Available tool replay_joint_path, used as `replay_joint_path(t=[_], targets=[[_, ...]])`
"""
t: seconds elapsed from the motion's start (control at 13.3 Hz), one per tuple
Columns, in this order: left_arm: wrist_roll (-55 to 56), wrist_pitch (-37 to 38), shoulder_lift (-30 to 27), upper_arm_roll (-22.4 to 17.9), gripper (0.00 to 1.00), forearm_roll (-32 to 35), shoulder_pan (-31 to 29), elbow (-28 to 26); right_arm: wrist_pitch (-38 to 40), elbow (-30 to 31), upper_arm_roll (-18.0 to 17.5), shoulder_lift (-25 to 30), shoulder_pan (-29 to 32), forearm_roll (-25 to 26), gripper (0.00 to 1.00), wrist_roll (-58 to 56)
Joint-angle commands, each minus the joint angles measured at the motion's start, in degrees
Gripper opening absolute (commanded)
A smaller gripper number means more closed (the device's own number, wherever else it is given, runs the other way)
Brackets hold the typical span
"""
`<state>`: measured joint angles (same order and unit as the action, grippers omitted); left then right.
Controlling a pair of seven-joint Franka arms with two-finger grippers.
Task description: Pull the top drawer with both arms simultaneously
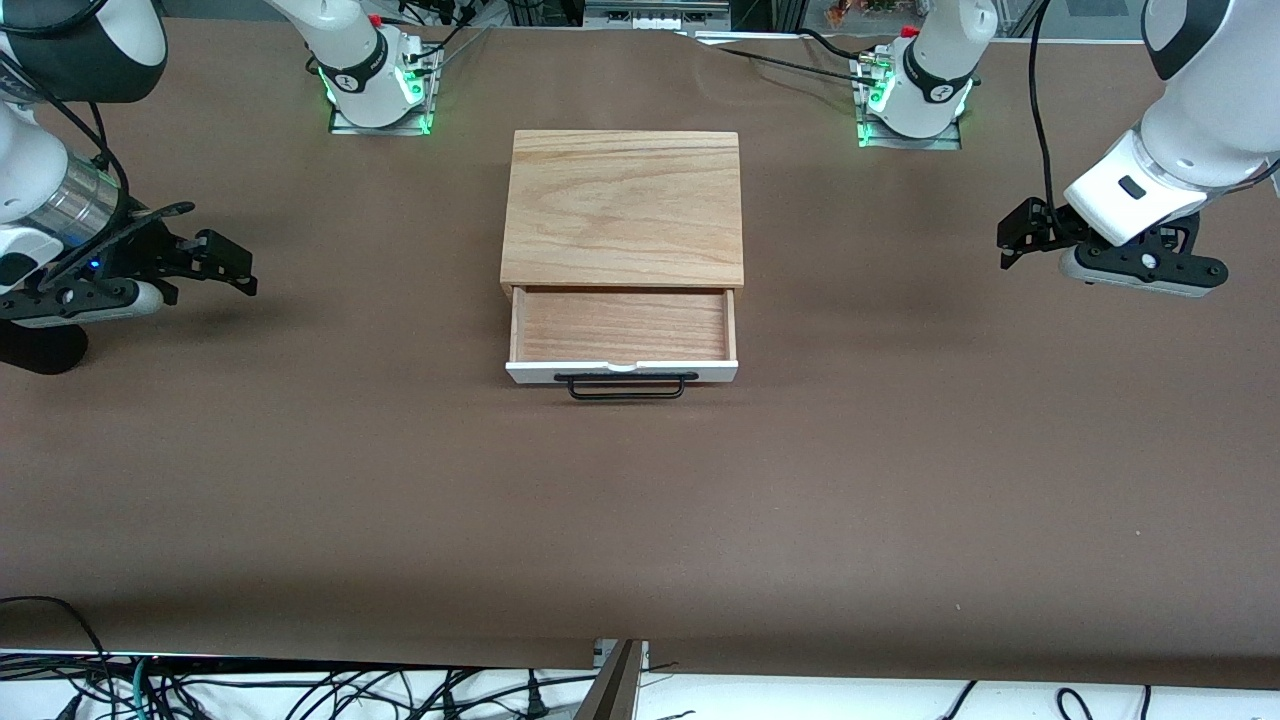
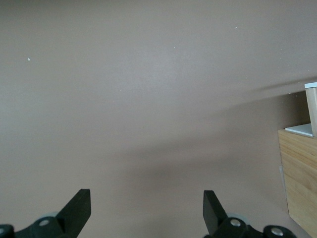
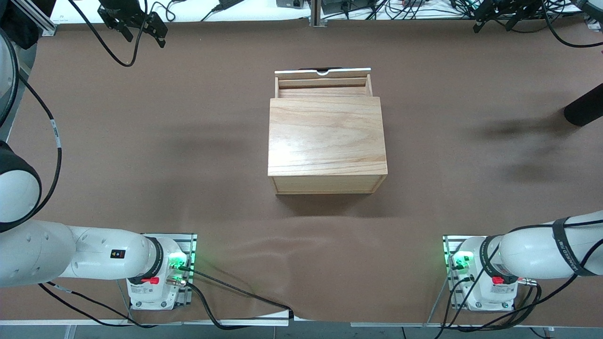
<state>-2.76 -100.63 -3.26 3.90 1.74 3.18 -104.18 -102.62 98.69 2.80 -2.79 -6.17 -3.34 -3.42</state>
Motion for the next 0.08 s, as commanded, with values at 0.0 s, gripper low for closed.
replay_joint_path(t=[0.0], targets=[[0.6,1.4,0.4,-0.1,1.0,1.2,0.4,1.6,0.9,-1.8,-1.0,-0.8,1.1,0.9,1.0,0.3]])
